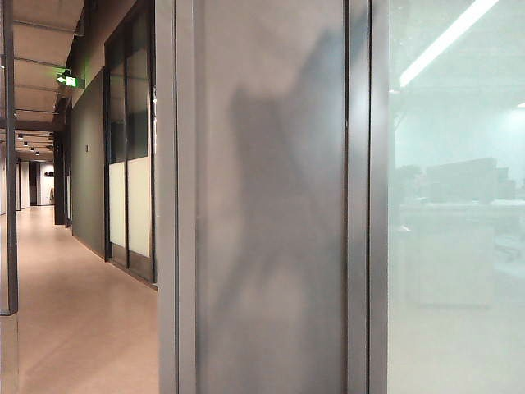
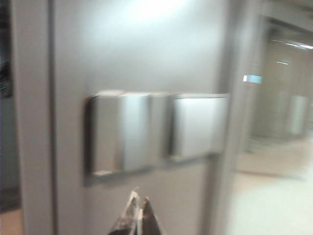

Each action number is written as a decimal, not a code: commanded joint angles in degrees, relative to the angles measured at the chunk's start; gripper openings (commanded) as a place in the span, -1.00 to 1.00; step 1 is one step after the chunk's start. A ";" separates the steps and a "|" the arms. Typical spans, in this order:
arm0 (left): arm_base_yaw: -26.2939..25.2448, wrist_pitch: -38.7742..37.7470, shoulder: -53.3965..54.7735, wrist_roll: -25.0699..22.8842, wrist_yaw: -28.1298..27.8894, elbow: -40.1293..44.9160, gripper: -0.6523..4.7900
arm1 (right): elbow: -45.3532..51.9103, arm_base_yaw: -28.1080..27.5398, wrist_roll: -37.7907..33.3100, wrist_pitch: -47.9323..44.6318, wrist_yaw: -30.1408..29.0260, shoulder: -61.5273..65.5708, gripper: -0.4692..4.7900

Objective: Raise the arm to find the leftmost switch on the wall and turn on the lights.

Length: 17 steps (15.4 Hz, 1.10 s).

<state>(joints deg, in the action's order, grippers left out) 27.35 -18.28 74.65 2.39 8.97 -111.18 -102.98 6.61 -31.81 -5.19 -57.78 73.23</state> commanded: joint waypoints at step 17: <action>0.07 0.44 -49.11 -9.92 -11.65 56.72 -0.78 | 23.43 -0.22 28.02 33.81 40.81 -24.79 -0.82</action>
<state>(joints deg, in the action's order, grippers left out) 27.49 -20.67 26.50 -7.29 -4.91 -56.29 -81.54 6.37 -3.97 31.24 -17.69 49.65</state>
